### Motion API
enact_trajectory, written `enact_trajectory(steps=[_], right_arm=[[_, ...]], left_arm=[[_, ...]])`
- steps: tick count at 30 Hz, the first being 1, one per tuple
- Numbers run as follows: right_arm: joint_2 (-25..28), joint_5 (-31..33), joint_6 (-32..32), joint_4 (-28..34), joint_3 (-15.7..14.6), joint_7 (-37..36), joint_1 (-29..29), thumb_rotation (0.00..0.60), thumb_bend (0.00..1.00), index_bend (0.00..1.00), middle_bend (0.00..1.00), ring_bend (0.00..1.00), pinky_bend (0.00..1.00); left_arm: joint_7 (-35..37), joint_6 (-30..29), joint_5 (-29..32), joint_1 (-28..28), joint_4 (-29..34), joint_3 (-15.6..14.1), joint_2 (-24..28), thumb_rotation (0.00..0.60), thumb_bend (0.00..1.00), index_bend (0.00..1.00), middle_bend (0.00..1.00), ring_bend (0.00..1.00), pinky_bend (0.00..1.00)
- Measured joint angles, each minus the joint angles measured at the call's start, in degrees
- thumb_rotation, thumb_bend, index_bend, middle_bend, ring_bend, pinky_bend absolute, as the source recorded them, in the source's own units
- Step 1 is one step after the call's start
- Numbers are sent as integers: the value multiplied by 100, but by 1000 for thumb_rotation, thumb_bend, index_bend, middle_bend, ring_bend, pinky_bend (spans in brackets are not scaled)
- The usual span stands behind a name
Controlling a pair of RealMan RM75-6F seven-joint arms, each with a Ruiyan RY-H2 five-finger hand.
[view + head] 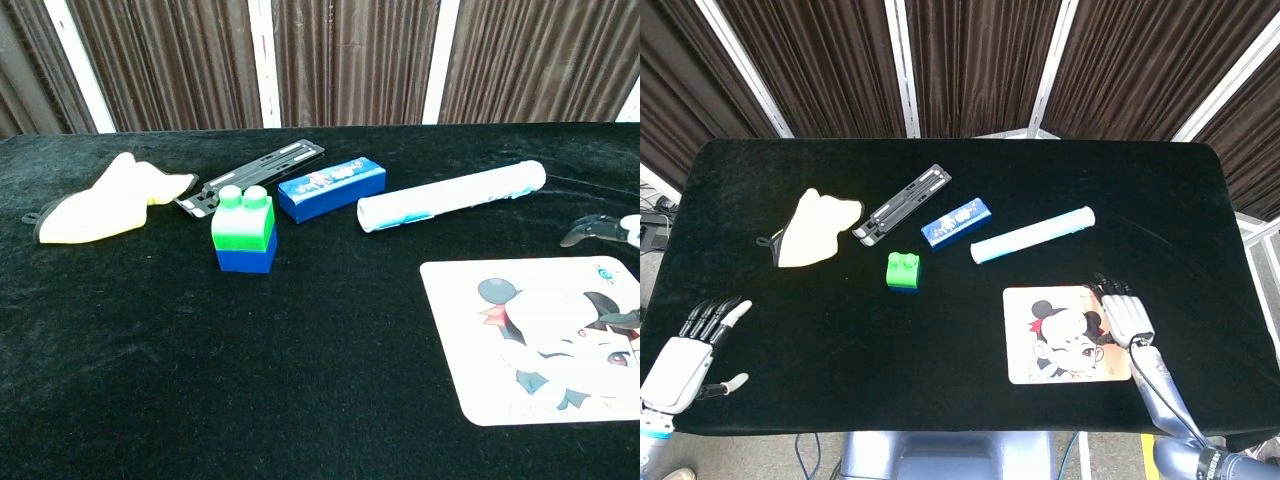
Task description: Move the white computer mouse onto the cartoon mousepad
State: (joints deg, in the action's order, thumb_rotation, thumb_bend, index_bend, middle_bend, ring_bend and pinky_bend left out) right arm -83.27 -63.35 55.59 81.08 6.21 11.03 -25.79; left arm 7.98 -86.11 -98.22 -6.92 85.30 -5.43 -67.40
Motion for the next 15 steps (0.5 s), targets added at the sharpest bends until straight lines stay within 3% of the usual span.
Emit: enact_trajectory(steps=[15], right_arm=[[-278, 80, -76, -194, 149, -83, -135, 600, 209, 135, 0, 0, 0]], left_arm=[[119, 54, 59, -26, 1, 17, 25, 600, 105, 0, 0, 0, 0]])
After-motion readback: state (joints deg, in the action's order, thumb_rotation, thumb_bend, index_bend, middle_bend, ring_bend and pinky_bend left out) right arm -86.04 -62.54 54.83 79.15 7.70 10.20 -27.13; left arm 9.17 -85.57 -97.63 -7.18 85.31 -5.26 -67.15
